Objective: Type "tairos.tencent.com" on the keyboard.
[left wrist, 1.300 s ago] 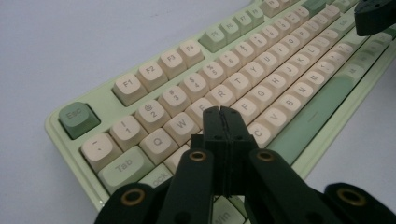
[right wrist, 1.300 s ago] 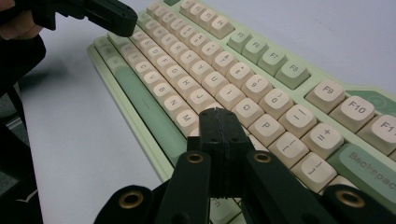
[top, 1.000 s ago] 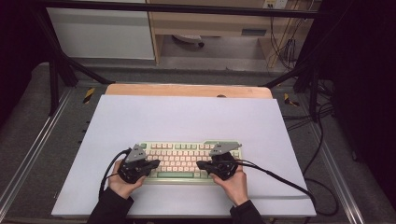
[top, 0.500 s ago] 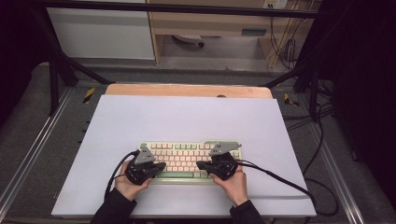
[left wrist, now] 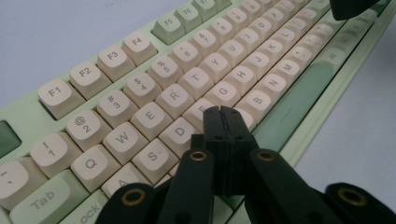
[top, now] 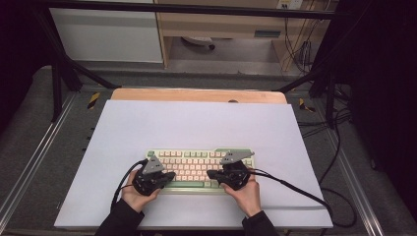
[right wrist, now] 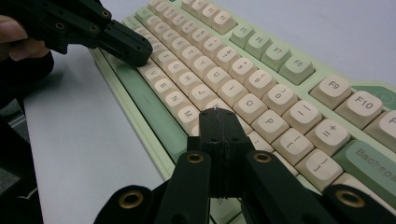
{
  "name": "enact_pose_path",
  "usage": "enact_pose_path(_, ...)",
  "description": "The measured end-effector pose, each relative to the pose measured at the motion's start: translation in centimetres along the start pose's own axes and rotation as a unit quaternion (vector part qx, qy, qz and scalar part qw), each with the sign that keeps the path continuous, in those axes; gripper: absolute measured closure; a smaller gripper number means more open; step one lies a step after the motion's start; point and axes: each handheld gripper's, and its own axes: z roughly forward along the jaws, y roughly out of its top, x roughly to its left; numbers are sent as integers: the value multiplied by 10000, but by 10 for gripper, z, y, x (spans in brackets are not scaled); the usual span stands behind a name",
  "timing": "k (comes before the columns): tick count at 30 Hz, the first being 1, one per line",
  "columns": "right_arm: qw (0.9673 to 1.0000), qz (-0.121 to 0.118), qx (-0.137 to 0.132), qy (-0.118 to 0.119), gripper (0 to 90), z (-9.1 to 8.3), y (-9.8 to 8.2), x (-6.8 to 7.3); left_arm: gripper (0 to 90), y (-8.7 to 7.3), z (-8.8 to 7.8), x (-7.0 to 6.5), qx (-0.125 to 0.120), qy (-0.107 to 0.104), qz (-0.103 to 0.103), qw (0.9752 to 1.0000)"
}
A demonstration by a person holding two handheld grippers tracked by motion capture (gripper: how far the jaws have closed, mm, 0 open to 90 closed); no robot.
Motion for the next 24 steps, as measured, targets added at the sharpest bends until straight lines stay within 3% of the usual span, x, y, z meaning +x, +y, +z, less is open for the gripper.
enact_pose_path(10, 10000, -2, 9, -6, 900, 0, 0, 0, 900, 3, -11, 10, -149, 171, -127, 9997)
enact_pose_path(24, 10000, -21, -5, -8, 900, 0, 0, -1, 898, 11, 1, 17, -127, 388, -251, 9988)
